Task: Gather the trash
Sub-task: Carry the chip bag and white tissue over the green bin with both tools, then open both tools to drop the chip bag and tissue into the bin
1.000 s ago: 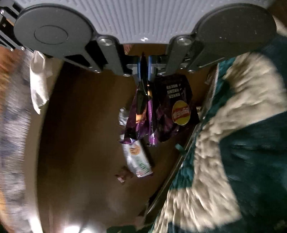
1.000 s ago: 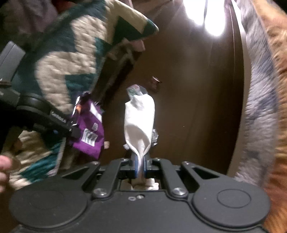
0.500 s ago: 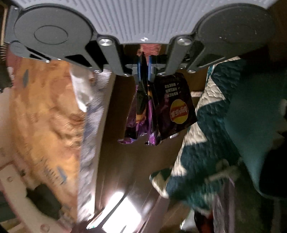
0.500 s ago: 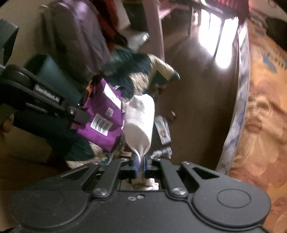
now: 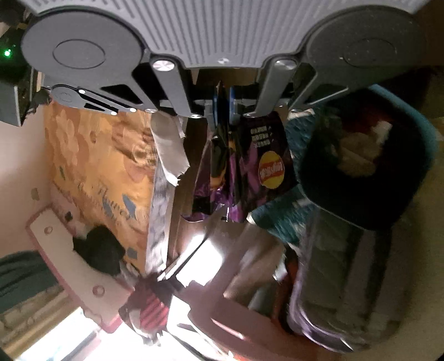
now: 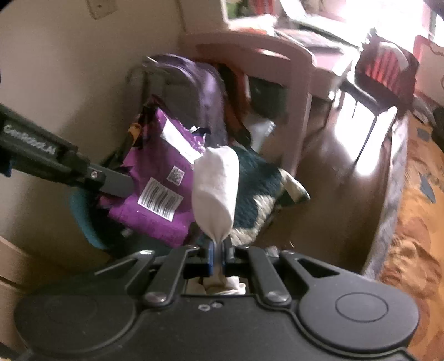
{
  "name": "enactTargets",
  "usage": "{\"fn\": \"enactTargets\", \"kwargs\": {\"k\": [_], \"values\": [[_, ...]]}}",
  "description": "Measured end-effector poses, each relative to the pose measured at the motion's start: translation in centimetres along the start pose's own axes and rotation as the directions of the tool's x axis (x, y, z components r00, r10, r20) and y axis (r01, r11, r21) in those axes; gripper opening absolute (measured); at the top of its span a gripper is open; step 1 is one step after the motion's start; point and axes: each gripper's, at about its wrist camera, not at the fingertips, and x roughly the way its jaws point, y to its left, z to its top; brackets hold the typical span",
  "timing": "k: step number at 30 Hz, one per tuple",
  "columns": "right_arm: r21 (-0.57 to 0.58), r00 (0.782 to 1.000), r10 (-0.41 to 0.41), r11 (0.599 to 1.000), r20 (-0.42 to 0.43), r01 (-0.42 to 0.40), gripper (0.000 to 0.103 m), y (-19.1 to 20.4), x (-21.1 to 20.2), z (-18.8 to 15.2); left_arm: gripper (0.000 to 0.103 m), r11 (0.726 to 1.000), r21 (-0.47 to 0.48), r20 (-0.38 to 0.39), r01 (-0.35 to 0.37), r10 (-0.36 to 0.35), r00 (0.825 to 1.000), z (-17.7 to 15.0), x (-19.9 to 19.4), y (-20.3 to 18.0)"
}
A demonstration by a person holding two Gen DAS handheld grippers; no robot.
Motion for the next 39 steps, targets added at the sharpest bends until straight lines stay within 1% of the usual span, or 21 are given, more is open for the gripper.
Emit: {"fn": "enactTargets", "kwargs": {"k": [4, 6, 8, 13, 15, 18, 21, 26, 28, 32, 33, 36, 39], "values": [[-0.044, 1.0, 0.029, 0.999, 0.005, -0.029, 0.005, 3.5, 0.9, 2.4, 0.007, 0.999, -0.037, 0.061, -0.029, 0.031, 0.998, 0.7, -3.5, 3.1], [-0.06, 0.999, 0.04, 0.997, -0.001, -0.04, 0.005, 5.1, 1.8, 3.6, 0.007, 0.998, -0.057, 0.088, -0.04, 0.045, 0.995, 1.2, -4.9, 5.1], [-0.058, 0.997, 0.074, 0.996, -0.007, -0.074, 0.005, 6.3, 2.9, 5.0, 0.007, 0.996, -0.077, 0.102, -0.047, 0.055, 0.993, 1.5, -5.5, 6.9], [-0.047, 0.993, 0.119, 0.992, -0.029, -0.12, 0.005, 9.3, 5.7, 7.1, 0.007, 0.994, -0.078, 0.085, -0.081, 0.088, 0.992, 2.3, -5.1, 10.9], [-0.036, 0.987, 0.157, 0.987, -0.04, -0.159, 0.005, 10.6, 7.1, 7.8, 0.007, 0.992, -0.063, 0.083, -0.107, 0.112, 0.99, 2.6, -4.4, 12.1], [-0.033, 0.98, 0.185, 0.982, -0.066, -0.188, 0.005, 11.9, 10.2, 8.5, 0.007, 0.989, -0.058, 0.042, -0.138, 0.14, 0.989, 3.0, -2.7, 14.2], [-0.06, 0.98, 0.178, 0.981, -0.093, -0.184, 0.005, 13.2, 12.7, 8.5, 0.007, 0.984, -0.055, 0.006, -0.172, 0.172, 0.985, 3.0, -0.8, 15.8], [-0.082, 0.977, 0.128, 0.986, -0.168, -0.143, 0.005, 14.1, 16.7, 7.6, 0.007, 0.974, -0.062, -0.066, -0.218, 0.214, 0.975, 2.6, 2.9, 18.0], [-0.1, 0.975, 0.095, 0.988, -0.202, -0.117, 0.005, 14.2, 18.1, 7.0, 0.007, 0.97, -0.047, -0.091, -0.237, 0.232, 0.969, 2.3, 4.1, 18.6], [-0.104, 0.965, 0.064, 0.99, -0.254, -0.093, 0.006, 14.1, 20.2, 6.0, 0.007, 0.962, -0.01, -0.133, -0.274, 0.27, 0.954, 1.5, 6.1, 18.9], [-0.099, 0.963, 0.062, 0.991, -0.263, -0.091, 0.007, 14.1, 20.5, 5.8, 0.007, 0.96, -0.004, -0.146, -0.281, 0.278, 0.949, 1.3, 6.7, 19.0], [-0.069, 0.958, 0.058, 0.994, -0.282, -0.08, 0.017, 14.0, 21.2, 5.4, 0.007, 0.957, 0.001, -0.189, -0.291, 0.285, 0.94, 1.2, 8.0, 19.6], [-0.062, 0.954, 0.053, 0.995, -0.295, -0.074, 0.019, 14.0, 21.4, 5.3, 0.007, 0.951, 0.005, -0.21, -0.309, 0.303, 0.929, 1.0, 8.9, 20.2]]}}
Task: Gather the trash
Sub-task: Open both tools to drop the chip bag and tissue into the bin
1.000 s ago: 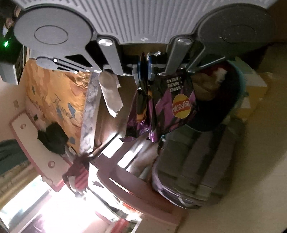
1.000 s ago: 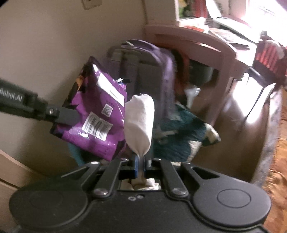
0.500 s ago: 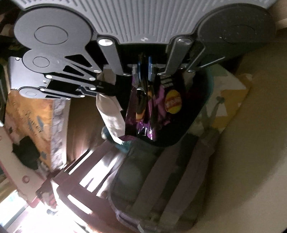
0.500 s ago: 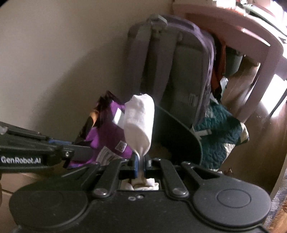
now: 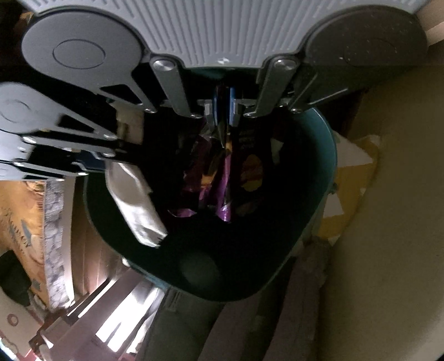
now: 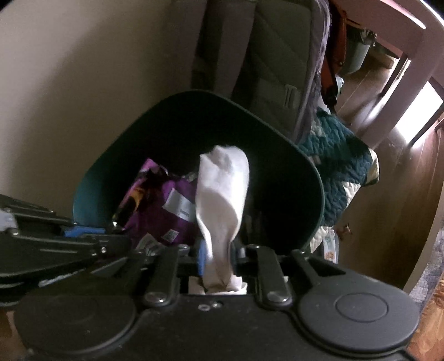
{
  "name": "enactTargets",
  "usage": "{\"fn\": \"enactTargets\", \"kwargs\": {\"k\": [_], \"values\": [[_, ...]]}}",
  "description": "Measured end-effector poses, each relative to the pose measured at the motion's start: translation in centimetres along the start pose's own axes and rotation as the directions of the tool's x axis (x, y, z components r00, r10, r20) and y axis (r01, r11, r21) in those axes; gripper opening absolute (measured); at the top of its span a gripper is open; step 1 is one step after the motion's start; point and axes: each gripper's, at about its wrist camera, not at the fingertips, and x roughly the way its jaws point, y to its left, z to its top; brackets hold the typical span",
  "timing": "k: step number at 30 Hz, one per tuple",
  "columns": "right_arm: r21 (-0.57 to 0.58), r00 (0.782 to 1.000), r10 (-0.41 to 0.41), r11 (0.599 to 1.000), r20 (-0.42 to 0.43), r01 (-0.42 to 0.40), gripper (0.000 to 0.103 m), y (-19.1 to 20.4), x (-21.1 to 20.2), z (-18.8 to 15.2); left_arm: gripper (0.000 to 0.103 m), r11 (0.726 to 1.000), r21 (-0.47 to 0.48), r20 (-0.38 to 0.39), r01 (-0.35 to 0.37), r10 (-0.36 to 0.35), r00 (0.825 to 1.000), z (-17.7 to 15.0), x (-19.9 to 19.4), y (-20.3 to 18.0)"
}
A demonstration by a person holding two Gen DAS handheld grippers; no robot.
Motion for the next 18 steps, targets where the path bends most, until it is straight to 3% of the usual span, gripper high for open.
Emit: {"fn": "enactTargets", "kwargs": {"k": [5, 9, 11, 14, 15, 18], "values": [[-0.017, 1.0, -0.012, 1.0, 0.006, 0.012, 0.023, 0.4, -0.7, -0.3, 0.009, 1.0, 0.001, -0.019, -0.009, 0.009, 1.0, 0.4, 0.9, 0.2], [-0.016, 1.0, -0.017, 1.0, 0.012, 0.017, 0.041, 0.3, -0.8, -0.3, 0.014, 1.0, -0.011, -0.023, -0.001, 0.001, 1.0, 0.4, 1.1, 0.5], [-0.013, 1.0, -0.016, 1.0, 0.02, 0.016, 0.042, 0.2, -1.1, -0.4, 0.021, 1.0, -0.008, -0.015, 0.01, -0.01, 1.0, 0.3, 0.8, 0.5], [-0.003, 0.999, -0.003, 1.0, 0.035, 0.003, 0.044, -0.1, -1.9, -0.8, 0.045, 1.0, 0.002, 0.014, 0.014, -0.015, 1.0, 0.1, 0.0, 0.3], [-0.001, 0.999, 0.006, 1.0, 0.04, -0.006, 0.044, -0.2, -2.4, -1.0, 0.059, 1.0, 0.007, 0.03, 0.025, -0.025, 0.999, -0.1, -0.4, 0.2], [-0.003, 0.998, 0.022, 1.0, 0.063, -0.022, 0.046, -0.5, -3.5, -1.4, 0.065, 0.999, 0.02, 0.064, 0.03, -0.031, 0.997, -0.6, -1.6, -0.1]]}}
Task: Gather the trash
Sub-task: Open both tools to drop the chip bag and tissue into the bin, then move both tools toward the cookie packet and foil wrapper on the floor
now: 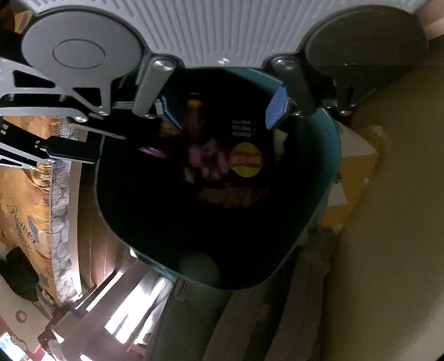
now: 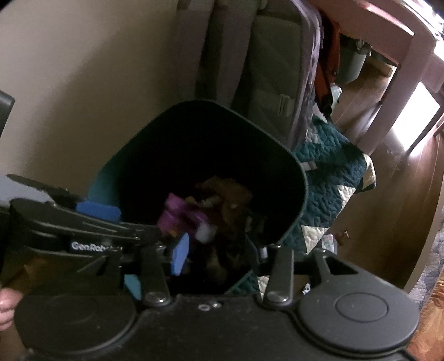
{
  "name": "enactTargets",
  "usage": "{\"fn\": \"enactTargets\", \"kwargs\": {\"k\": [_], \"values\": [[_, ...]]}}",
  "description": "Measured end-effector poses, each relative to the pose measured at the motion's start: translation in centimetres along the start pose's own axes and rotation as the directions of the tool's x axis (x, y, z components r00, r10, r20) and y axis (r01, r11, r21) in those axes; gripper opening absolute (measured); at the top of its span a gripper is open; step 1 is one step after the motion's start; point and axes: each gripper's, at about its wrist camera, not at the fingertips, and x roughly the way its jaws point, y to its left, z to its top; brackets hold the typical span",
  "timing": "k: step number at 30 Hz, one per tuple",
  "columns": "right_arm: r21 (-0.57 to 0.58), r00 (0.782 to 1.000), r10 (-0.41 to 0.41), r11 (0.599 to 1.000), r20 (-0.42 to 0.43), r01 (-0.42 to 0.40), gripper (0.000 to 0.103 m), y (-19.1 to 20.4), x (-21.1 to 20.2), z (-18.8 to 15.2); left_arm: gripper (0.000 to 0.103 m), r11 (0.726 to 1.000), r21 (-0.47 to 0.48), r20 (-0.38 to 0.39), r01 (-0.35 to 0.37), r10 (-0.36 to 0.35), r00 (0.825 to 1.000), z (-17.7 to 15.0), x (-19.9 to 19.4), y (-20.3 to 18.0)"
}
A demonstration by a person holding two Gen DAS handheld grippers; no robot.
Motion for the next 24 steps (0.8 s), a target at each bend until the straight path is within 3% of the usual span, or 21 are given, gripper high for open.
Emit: {"fn": "enactTargets", "kwargs": {"k": [7, 12, 20, 24], "values": [[-0.014, 0.995, 0.066, 0.998, 0.078, -0.066, 0.056, -1.4, -4.5, -1.5, 0.065, 1.0, 0.007, 0.068, 0.016, -0.016, 0.998, -1.2, -3.4, -1.3], [-0.052, 0.986, 0.099, 0.994, 0.135, -0.092, 0.063, -3.4, -8.5, -2.8, 0.065, 0.999, 0.043, 0.147, -0.002, -0.005, 0.989, -1.8, -6.1, -4.2], [-0.061, 0.974, 0.065, 0.997, 0.215, -0.053, 0.072, -11.0, -13.8, -5.4, 0.071, 0.997, 0.08, 0.232, -0.02, 0.001, 0.973, -2.4, -7.9, -11.5], [-0.039, 0.974, 0.049, 0.998, 0.22, -0.041, 0.076, -15.9, -14.4, -7.3, 0.074, 0.996, 0.083, 0.233, -0.008, -0.012, 0.973, -2.5, -6.8, -16.0]]}}
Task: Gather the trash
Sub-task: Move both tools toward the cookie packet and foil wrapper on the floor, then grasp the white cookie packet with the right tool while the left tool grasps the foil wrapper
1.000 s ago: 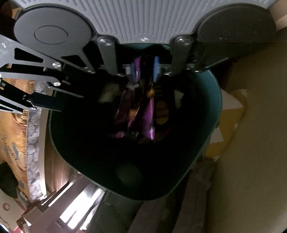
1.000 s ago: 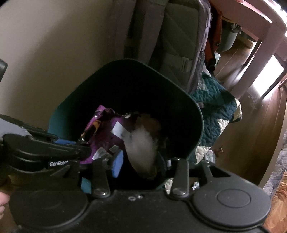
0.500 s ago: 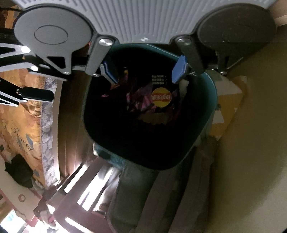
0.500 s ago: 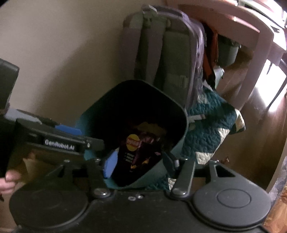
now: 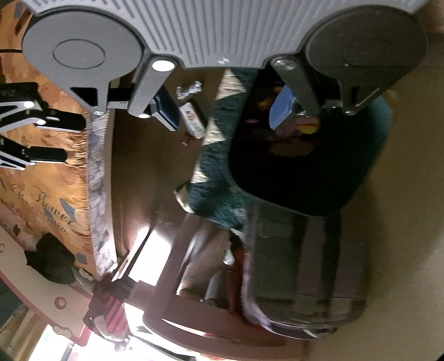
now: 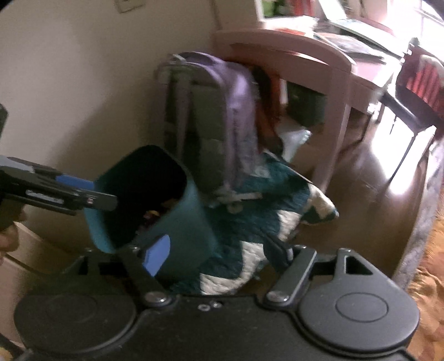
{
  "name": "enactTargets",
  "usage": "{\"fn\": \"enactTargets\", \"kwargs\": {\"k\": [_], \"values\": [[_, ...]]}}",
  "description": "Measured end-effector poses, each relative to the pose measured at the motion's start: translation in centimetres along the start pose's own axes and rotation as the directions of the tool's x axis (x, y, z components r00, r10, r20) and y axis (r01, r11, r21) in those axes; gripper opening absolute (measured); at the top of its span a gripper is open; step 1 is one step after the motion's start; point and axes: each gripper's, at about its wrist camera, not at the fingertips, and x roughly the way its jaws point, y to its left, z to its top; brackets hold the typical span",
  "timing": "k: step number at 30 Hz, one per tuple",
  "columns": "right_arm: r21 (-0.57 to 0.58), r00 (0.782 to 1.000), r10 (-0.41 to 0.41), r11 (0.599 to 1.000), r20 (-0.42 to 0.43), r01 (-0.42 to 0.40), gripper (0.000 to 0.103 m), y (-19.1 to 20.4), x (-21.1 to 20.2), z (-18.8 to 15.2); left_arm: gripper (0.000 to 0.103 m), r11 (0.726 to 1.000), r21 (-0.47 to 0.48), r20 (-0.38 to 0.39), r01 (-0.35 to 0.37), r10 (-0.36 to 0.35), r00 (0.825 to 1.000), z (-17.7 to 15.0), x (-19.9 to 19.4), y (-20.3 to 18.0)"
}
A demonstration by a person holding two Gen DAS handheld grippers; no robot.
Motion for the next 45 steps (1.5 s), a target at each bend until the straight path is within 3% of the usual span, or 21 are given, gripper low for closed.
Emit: {"fn": "enactTargets", "kwargs": {"k": [9, 17, 23, 29, 34, 37, 45], "values": [[-0.01, 0.997, -0.032, 0.999, -0.072, 0.032, 0.095, -9.1, 1.4, -5.7, 0.078, 0.998, -0.054, -0.068, 0.016, -0.02, 0.997, -1.6, 7.6, -8.5], [0.084, 0.988, -0.052, 0.994, -0.143, 0.064, 0.098, -14.8, 8.0, -11.2, 0.078, 0.998, -0.033, -0.177, 0.059, -0.064, 0.982, -5.6, 18.8, -11.2], [0.169, 0.978, -0.093, 0.978, -0.184, 0.125, 0.098, -19.5, 16.1, -15.3, 0.078, 0.998, 0.033, -0.198, 0.044, -0.037, 0.98, -9.8, 28.1, -12.1], [0.195, 0.971, -0.094, 0.971, -0.218, 0.138, 0.097, -23.0, 25.9, -19.7, 0.078, 0.999, 0.038, -0.231, 0.032, -0.022, 0.973, -14.4, 38.9, -12.1], [0.189, 0.968, -0.079, 0.974, -0.238, 0.125, 0.097, -24.9, 32.9, -22.2, 0.078, 0.999, 0.042, -0.264, -0.013, 0.023, 0.964, -18.0, 47.1, -12.3], [0.187, 0.962, -0.065, 0.975, -0.266, 0.118, 0.096, -26.2, 37.2, -23.7, 0.078, 1.0, 0.007, -0.299, -0.01, 0.011, 0.954, -19.7, 51.5, -12.0], [0.134, 0.942, -0.02, 0.989, -0.336, 0.069, 0.095, -28.2, 47.8, -26.5, 0.078, 1.0, 0.029, -0.318, -0.007, 0.016, 0.948, -23.1, 61.6, -12.3]]}}
